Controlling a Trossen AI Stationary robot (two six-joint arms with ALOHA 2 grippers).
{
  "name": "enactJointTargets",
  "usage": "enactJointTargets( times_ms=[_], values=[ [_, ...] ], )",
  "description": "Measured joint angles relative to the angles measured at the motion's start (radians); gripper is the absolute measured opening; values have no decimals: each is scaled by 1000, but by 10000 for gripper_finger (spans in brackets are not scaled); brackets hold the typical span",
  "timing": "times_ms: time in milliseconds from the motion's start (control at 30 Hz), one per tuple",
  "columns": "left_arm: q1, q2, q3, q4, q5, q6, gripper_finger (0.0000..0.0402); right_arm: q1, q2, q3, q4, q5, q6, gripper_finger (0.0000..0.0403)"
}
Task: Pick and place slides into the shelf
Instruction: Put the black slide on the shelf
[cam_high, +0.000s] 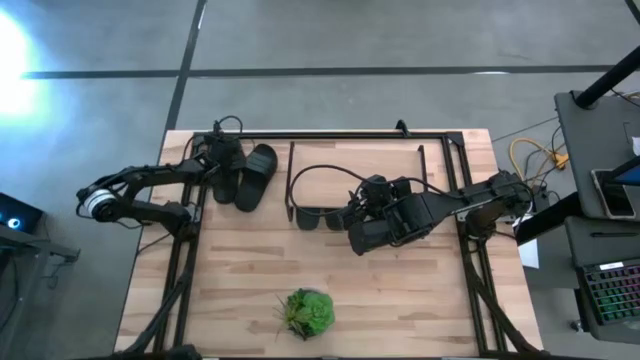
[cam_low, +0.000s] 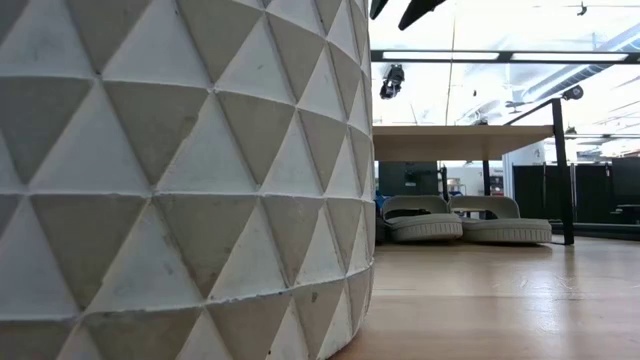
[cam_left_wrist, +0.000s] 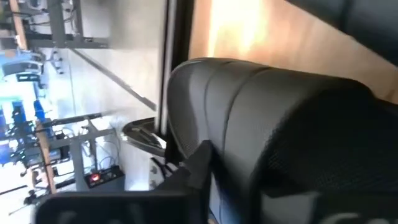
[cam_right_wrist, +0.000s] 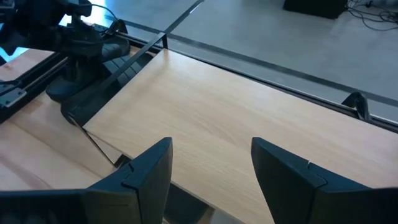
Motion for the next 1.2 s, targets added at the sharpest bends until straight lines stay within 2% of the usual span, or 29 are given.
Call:
enactJointTargets(
  times_ms=[67,167,300,400,533,667,800,900,967,1133,1200],
  values=[
    [1,4,15,0,-14,-6,8,1,0,0,0,0,0,211],
    [1,-4,41,-31,-18,-17,6,0,0,0,0,0,11,211],
    [1,-38,103,-145,-21,-115,2,1,0,0,1,1,19,211],
    [-2,-102,168,-277,-20,-214,2,0,0,0,1,5,19,211],
    [-33,-226,277,-432,-18,-288,1,0,-2,0,-1,69,48,211],
    [-136,-341,421,-604,-19,-347,1,0,-21,0,-16,137,95,211],
    [-337,-386,551,-666,-48,-354,1,-2,-49,0,-28,211,141,211],
    [-510,-326,661,-706,-186,-423,0,-5,-75,0,-39,235,170,211],
    [-594,-250,736,-766,-239,-498,0,-6,-97,0,-45,239,186,211],
    [-715,17,926,-861,-261,-658,0,-6,-143,0,-45,240,186,211],
    [-735,127,1002,-873,-276,-674,0,-6,-160,0,-45,240,186,211]
  ],
)
